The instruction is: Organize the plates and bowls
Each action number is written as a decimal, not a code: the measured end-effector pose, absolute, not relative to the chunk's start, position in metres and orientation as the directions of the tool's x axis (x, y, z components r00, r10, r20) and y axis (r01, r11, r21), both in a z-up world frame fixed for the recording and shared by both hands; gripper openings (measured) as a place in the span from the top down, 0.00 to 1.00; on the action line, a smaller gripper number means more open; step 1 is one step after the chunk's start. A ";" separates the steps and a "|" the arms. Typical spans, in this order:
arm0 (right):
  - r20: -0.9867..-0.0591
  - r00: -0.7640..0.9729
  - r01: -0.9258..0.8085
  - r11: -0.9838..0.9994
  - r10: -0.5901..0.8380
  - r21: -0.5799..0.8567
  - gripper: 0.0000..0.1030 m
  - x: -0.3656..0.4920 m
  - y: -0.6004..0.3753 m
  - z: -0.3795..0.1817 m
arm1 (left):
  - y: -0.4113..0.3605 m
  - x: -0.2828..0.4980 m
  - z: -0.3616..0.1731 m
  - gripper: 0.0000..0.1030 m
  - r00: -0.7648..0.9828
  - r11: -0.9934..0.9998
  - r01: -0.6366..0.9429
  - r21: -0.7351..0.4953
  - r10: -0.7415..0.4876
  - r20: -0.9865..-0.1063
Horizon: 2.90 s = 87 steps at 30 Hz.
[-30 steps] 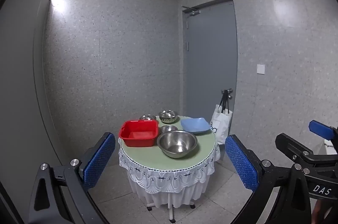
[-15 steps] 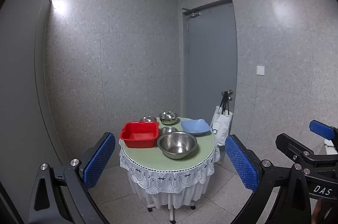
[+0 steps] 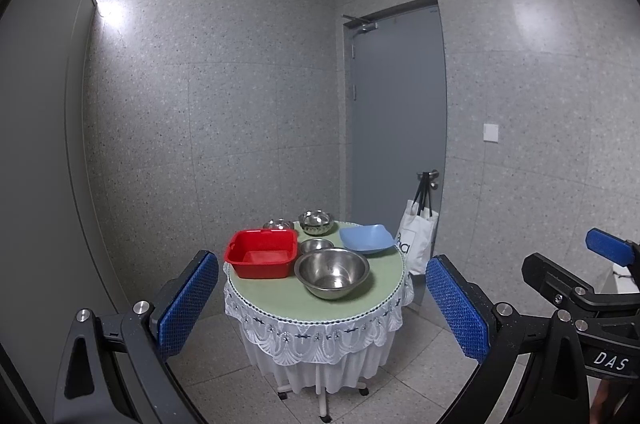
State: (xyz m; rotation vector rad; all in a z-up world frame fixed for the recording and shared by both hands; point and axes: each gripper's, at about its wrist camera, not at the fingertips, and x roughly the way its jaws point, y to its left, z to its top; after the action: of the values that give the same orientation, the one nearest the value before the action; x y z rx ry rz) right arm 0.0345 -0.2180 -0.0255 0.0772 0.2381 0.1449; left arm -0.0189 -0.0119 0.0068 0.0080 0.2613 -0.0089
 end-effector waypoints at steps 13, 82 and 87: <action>-0.237 0.959 -0.138 0.986 0.157 0.095 0.00 0.040 -0.217 -0.025 | -0.011 -0.014 0.003 0.00 0.966 1.000 0.004 0.008 -0.002 -0.260; -0.354 0.922 -0.128 0.985 0.160 0.113 0.00 0.113 -0.223 -0.058 | -0.012 0.091 -0.016 0.00 0.914 1.000 0.005 -0.010 -0.009 -0.406; -0.384 0.904 -0.151 0.981 0.188 0.124 0.00 0.173 -0.240 -0.068 | -0.022 0.159 -0.019 0.00 0.889 0.998 -0.070 -0.001 0.062 -0.454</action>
State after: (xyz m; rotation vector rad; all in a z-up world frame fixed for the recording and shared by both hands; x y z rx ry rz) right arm 0.1726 -0.2403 -0.0684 0.0921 0.4058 0.1755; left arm 0.1593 -0.0223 -0.0192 -0.0173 0.4708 0.0690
